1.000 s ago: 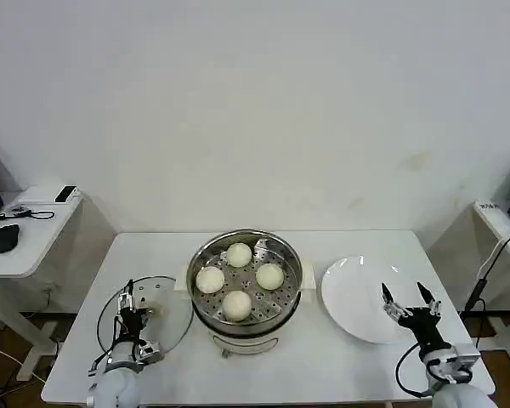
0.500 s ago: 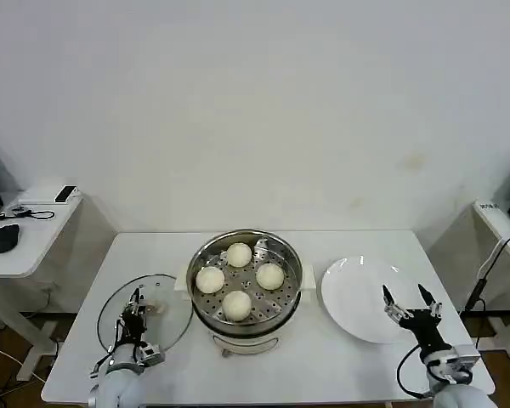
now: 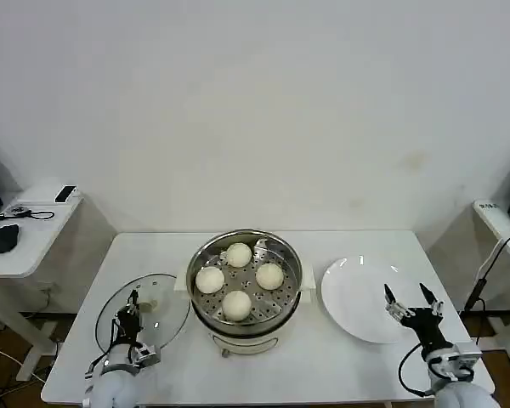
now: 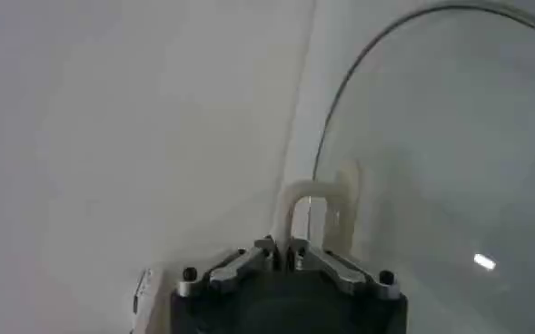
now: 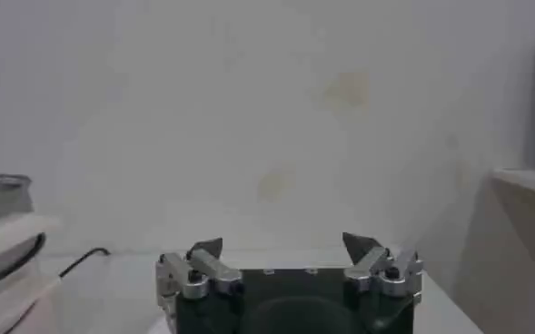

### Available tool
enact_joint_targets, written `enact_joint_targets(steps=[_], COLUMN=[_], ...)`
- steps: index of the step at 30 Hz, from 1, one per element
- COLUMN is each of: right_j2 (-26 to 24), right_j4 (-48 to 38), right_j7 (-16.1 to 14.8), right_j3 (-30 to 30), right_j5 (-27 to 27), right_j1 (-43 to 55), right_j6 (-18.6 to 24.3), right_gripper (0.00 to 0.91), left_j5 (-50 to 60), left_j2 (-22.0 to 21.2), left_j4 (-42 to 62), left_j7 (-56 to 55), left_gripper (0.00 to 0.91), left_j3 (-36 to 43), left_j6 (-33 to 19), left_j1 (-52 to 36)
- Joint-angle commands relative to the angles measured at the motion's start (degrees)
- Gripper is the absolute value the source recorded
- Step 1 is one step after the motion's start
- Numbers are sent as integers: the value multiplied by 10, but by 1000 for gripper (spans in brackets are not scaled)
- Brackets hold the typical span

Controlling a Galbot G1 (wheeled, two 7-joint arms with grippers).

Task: Take steamed baozi put them in steamer then cover it.

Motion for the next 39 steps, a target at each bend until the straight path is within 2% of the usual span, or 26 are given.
enact_joint_targets(steps=[1,11,16,19,21,23,25,28,29,30,33,39], right_j2=[-4,-4,-3,-3,-1,0,0,1,3,3,4,-13], right_j4=[-1,-4,-12,-15,-14,-14,-13,-11,-8,-6,-3,-1], right_j7=[3,17,33,39,42,44,45,45,45,45,45,43], right_j3=[6,-5,-7,-6,-4,-3,-2,1,4,7,14,19], right_j5=[19,21,16,18,17,17,16,12,12,12,12,4], right_j1=[8,29,36,39,40,41,40,39,38,37,34,35], right_j6=[-6,-10,-23,-28,-32,-34,-34,-35,-36,-37,-38,-39], right_gripper=[907,907,907,907,907,907,907,907,907,907,907,907], left_j5=[14,4,-27,-30,9,30,40,61,92,100,100,136], left_j2=[17,63,72,84,85,81,77,64,62,61,68,56], left_j4=[-90,-163,-214,-252,-290,-316,-356,-421,-448,-455,-458,-405], left_j7=[0,13,30,52,104,140,155,173,203,207,188,156], left_gripper=[0,0,0,0,0,0,0,0,0,0,0,0], left_j3=[-27,-74,-114,-126,-127,-125,-108,-80,-42,-32,41,129], left_j6=[1,1,7,34,80,91,131,162,190,194,216,262], left_j1=[42,77,99,113,122,124,123,119,113,111,97,44])
